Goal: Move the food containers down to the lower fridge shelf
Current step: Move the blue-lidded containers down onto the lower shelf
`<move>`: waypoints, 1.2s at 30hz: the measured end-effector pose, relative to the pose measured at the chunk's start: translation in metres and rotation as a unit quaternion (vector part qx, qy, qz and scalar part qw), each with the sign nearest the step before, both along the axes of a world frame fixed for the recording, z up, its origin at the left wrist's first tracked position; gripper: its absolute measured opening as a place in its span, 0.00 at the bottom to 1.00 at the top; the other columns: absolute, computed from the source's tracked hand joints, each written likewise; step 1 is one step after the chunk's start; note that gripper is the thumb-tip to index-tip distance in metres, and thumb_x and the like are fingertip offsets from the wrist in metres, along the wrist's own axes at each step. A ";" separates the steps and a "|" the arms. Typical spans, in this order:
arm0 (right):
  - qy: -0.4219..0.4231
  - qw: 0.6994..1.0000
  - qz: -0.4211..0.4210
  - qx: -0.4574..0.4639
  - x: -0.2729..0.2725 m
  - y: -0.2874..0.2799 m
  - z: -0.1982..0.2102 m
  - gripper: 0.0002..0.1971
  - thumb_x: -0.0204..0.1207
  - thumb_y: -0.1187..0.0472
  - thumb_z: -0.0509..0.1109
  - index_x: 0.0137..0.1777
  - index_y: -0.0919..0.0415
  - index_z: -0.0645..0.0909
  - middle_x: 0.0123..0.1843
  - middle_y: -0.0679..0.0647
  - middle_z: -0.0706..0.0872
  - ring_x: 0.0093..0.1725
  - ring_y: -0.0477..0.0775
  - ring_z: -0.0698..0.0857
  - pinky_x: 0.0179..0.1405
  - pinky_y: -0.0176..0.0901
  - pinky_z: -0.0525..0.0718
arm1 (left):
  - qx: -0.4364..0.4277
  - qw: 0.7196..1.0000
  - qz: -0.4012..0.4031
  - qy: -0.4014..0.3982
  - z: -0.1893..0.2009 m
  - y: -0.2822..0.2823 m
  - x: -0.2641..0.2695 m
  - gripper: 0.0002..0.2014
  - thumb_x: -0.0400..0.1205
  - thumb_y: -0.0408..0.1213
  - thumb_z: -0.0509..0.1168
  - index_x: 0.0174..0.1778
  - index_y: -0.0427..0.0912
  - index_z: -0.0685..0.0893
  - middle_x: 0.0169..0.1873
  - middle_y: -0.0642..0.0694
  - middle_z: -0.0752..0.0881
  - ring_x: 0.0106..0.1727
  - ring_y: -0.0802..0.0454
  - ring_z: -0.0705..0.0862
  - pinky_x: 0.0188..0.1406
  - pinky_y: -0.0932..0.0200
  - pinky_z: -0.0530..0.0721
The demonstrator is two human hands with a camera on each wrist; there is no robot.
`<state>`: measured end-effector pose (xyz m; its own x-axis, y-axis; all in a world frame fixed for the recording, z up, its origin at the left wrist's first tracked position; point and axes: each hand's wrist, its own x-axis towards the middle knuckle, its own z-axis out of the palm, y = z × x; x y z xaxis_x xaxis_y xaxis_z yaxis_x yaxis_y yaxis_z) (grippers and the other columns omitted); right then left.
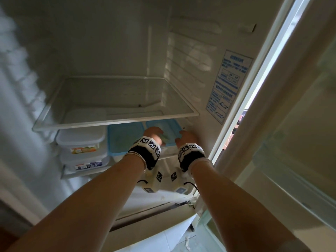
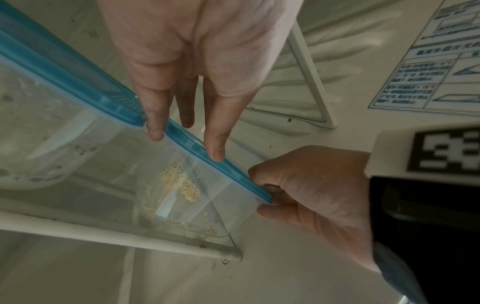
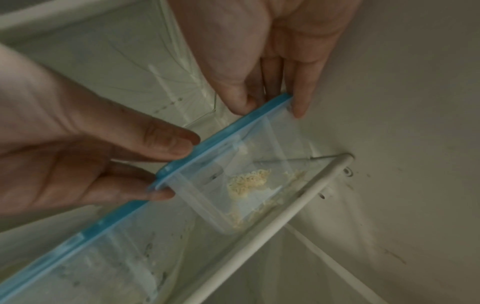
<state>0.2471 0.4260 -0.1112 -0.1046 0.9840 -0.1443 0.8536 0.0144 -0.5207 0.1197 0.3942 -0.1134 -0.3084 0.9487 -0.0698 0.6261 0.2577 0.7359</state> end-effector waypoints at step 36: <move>0.112 0.986 0.075 0.094 -0.057 -0.075 0.045 0.15 0.82 0.59 0.61 0.62 0.55 0.85 0.65 0.57 0.86 0.64 0.59 0.84 0.64 0.42 0.80 | 0.037 0.996 0.067 0.037 0.046 -0.106 -0.061 0.24 0.76 0.29 0.70 0.70 0.42 0.79 0.73 0.43 0.77 0.75 0.45 0.74 0.75 0.58 0.69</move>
